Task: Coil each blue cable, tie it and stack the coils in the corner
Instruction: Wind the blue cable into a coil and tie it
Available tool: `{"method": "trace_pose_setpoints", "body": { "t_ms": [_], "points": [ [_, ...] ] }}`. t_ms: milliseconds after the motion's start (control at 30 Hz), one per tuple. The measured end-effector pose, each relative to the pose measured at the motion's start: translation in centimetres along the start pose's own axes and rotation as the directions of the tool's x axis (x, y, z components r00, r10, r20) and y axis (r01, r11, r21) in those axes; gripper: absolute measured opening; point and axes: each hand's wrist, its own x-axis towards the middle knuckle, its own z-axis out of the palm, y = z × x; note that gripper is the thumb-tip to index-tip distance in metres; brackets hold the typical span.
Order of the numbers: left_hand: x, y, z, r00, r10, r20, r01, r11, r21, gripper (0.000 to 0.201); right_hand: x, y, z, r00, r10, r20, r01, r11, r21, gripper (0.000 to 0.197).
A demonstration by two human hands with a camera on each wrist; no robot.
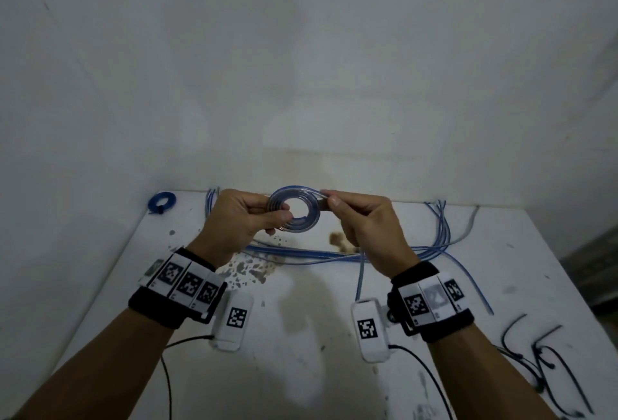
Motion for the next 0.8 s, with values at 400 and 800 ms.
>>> {"method": "trace_pose_setpoints", "body": {
  "t_ms": [400,800],
  "points": [
    [-0.4,-0.2,2.1,0.998,-0.058,-0.004,0.055,0.967,-0.247,0.022,-1.9,3.4,4.5,0.95,-0.279,-0.143,0.254,0.952,-0.17,0.013],
    [-0.3,0.1,-0.3,0.988,-0.04,0.152,0.047,0.998,-0.044,0.033,0.5,0.3,2.5,0.951,-0.28,0.129,0.309,0.859,-0.408,0.022]
  ]
}}
